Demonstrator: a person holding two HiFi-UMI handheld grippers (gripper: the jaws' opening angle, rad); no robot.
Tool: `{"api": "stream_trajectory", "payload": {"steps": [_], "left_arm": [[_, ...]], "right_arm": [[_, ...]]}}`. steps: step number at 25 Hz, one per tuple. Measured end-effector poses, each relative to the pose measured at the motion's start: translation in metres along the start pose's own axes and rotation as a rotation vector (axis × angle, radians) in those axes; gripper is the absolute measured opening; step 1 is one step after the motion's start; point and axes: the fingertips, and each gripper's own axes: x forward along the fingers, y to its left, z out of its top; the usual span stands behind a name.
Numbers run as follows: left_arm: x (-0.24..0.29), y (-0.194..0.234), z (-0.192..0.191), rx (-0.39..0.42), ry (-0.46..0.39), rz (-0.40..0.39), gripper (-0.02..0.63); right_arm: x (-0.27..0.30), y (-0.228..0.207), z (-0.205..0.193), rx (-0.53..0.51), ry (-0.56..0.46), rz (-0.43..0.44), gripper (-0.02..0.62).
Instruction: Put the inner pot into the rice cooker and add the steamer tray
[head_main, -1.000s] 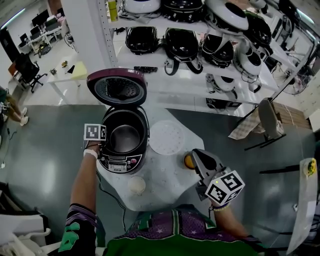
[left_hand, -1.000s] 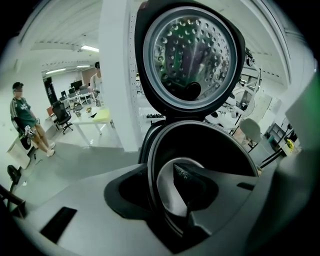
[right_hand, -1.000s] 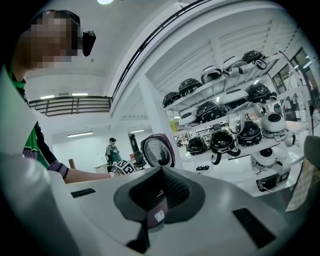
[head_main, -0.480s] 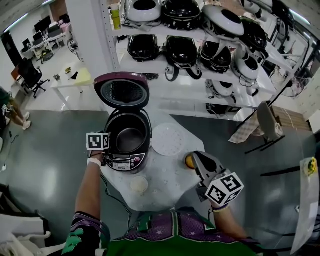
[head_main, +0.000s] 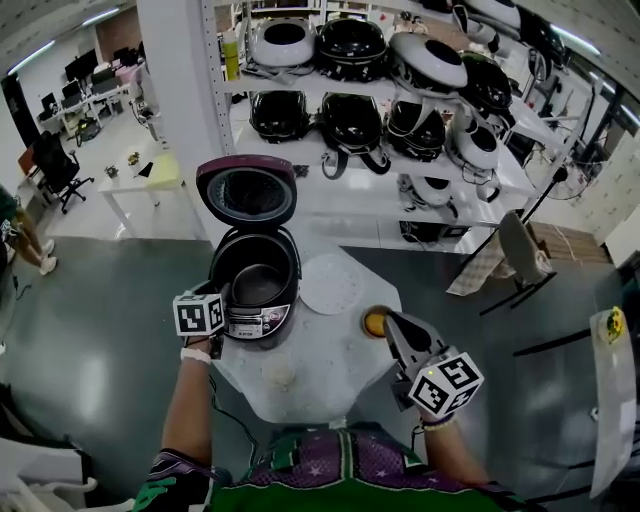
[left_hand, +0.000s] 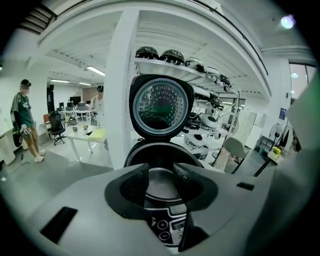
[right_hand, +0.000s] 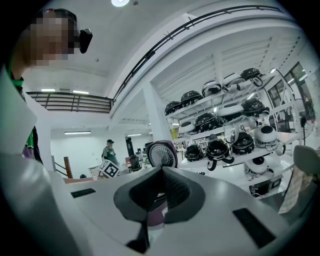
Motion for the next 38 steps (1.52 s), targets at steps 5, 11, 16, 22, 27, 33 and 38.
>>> {"api": "stream_trajectory", "payload": {"steps": [5,11,16,22,27,33,38], "left_arm": [[-0.043,-0.029,-0.01,-0.009,-0.083,-0.045,0.15],[-0.089,-0.076,-0.034,-0.004,-0.136,-0.149,0.15],[-0.119,-0.099,-0.038,0.025,-0.181,-0.206,0.151],[-0.156,-0.116,-0.027,0.06,-0.242,-0.236,0.193],[-0.196,-0.136,-0.015,0.066,-0.322,-0.233,0.191],[-0.253,-0.172,-0.004,0.076,-0.422,-0.217,0.141],[-0.292,-0.211,-0.005,0.107,-0.477,-0.19,0.097]], "right_arm": [[-0.025,0.016,-0.003,-0.011,0.0,-0.031,0.006],[-0.055,0.028,-0.006,-0.009,-0.011,-0.087,0.006],[-0.078,0.03,-0.012,-0.013,-0.002,-0.135,0.006],[-0.1,0.033,0.002,-0.032,-0.026,-0.154,0.006],[-0.118,0.037,0.02,-0.067,-0.038,-0.118,0.006],[-0.158,0.042,0.035,-0.079,-0.057,-0.082,0.006],[-0.206,0.028,0.035,-0.05,-0.08,-0.089,0.006]]}}
